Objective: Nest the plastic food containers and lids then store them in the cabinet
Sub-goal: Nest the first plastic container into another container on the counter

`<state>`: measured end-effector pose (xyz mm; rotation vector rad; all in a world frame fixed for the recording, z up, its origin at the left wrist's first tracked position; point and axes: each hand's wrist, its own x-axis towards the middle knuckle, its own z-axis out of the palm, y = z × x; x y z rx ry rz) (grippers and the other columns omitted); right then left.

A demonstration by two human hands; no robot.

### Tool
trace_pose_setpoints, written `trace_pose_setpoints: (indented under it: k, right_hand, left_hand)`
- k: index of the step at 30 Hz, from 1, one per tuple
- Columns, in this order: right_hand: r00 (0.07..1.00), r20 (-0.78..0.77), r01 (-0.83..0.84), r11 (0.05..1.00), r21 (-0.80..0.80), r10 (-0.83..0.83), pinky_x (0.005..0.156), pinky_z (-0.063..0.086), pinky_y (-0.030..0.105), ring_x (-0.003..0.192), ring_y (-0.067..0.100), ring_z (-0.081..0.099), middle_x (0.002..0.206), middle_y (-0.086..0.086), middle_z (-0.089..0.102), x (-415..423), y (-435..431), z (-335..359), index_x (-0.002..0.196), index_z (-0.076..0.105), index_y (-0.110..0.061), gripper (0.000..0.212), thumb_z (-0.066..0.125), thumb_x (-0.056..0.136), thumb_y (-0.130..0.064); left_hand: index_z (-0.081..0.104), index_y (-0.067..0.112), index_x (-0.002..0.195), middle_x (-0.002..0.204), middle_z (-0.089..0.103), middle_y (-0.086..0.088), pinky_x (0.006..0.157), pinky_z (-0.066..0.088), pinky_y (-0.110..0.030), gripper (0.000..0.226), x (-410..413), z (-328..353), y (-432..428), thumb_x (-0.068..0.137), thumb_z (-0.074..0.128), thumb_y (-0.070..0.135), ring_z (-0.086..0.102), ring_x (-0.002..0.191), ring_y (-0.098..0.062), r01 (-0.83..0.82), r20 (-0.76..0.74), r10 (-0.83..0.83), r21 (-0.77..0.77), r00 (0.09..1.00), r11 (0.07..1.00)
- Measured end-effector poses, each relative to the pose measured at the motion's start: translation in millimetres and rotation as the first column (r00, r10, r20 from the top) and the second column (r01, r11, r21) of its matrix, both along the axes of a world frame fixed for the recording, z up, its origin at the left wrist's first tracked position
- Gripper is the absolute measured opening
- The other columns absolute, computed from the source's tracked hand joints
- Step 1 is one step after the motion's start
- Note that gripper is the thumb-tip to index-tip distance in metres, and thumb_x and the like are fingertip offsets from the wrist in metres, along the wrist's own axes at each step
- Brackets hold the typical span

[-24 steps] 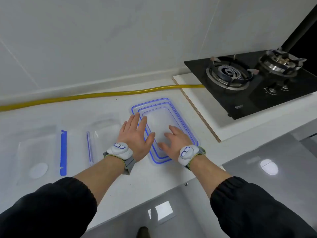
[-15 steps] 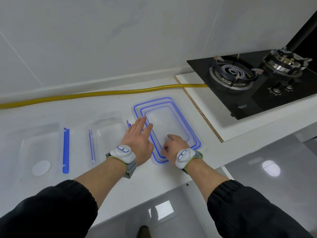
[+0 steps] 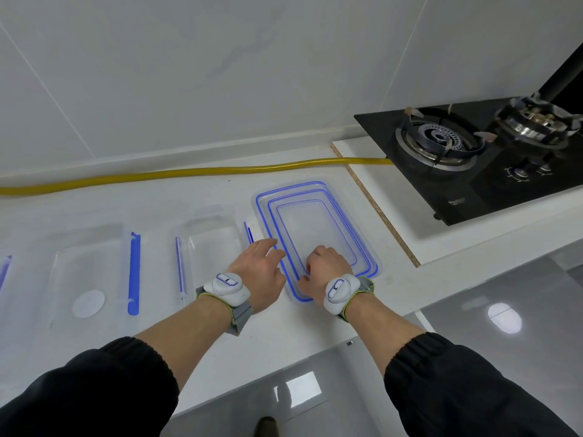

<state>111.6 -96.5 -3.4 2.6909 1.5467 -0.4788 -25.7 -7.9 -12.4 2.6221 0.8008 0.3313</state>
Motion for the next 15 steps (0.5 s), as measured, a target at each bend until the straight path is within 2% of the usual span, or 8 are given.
trace_pose_setpoints:
  k: [4, 7, 9, 11, 15]
  right_hand:
    - [0.997, -0.004, 0.082, 0.982, 0.169, -0.083, 0.069, 0.036, 0.029, 0.094, 0.029, 0.054, 0.108, 0.009, 0.055, 0.0, 2.8, 16.5, 0.095, 0.058, -0.006, 0.024, 0.050, 0.086, -0.027]
    - [0.984, 0.009, 0.166, 0.927, 0.336, -0.180, 0.065, 0.036, 0.029, 0.086, 0.032, 0.057, 0.108, 0.009, 0.058, 4.4, 8.4, 34.8, 0.095, 0.060, -0.005, 0.024, 0.047, 0.089, -0.023]
    - [0.970, -0.009, 0.222, 0.875, 0.430, -0.242, 0.066, 0.041, 0.031, 0.080, 0.035, 0.059, 0.107, 0.010, 0.059, 9.4, 11.5, 48.4, 0.092, 0.062, -0.003, 0.024, 0.047, 0.090, -0.021]
    - [0.951, -0.077, 0.296, 0.802, 0.519, -0.300, 0.069, 0.044, 0.032, 0.080, 0.035, 0.059, 0.105, 0.011, 0.060, 14.2, 13.1, 61.6, 0.089, 0.063, -0.003, 0.022, 0.048, 0.090, -0.020]
    - [0.915, -0.252, 0.401, 0.661, 0.634, -0.314, 0.068, 0.037, 0.024, 0.077, 0.022, 0.053, 0.099, 0.011, 0.064, 13.5, 13.8, 80.6, 0.088, 0.065, -0.004, 0.020, 0.052, 0.089, -0.018]
  left_hand:
    - [0.062, 0.012, 0.120, 0.132, 0.056, -0.004, 0.097, 0.044, -0.033, 0.035, -3.5, 0.2, 2.8, 0.088, 0.051, 0.019, 0.051, 0.123, -0.023, -0.006, 0.006, 0.006, -0.036, 1.000, 0.999]
    - [0.065, 0.010, 0.115, 0.123, 0.062, -0.005, 0.094, 0.045, -0.032, 0.031, -4.1, 3.3, 2.5, 0.087, 0.053, 0.017, 0.056, 0.116, -0.025, 0.019, 0.053, -0.018, -0.036, 0.998, 0.999]
    - [0.066, 0.008, 0.114, 0.123, 0.063, -0.007, 0.093, 0.045, -0.032, 0.031, -2.7, 7.8, 1.1, 0.087, 0.054, 0.016, 0.057, 0.115, -0.026, 0.033, 0.086, -0.030, -0.028, 0.996, 0.999]
    - [0.064, 0.009, 0.118, 0.126, 0.061, -0.005, 0.095, 0.044, -0.030, 0.032, -0.7, 14.5, -0.1, 0.089, 0.052, 0.018, 0.056, 0.116, -0.024, 0.043, 0.092, -0.039, -0.039, 0.995, 0.998]
    - [0.052, 0.016, 0.132, 0.140, 0.048, -0.001, 0.100, 0.038, -0.027, 0.040, 5.9, 26.5, -1.9, 0.093, 0.048, 0.025, 0.049, 0.124, -0.020, 0.007, 0.042, -0.001, -0.142, 0.999, 0.990]
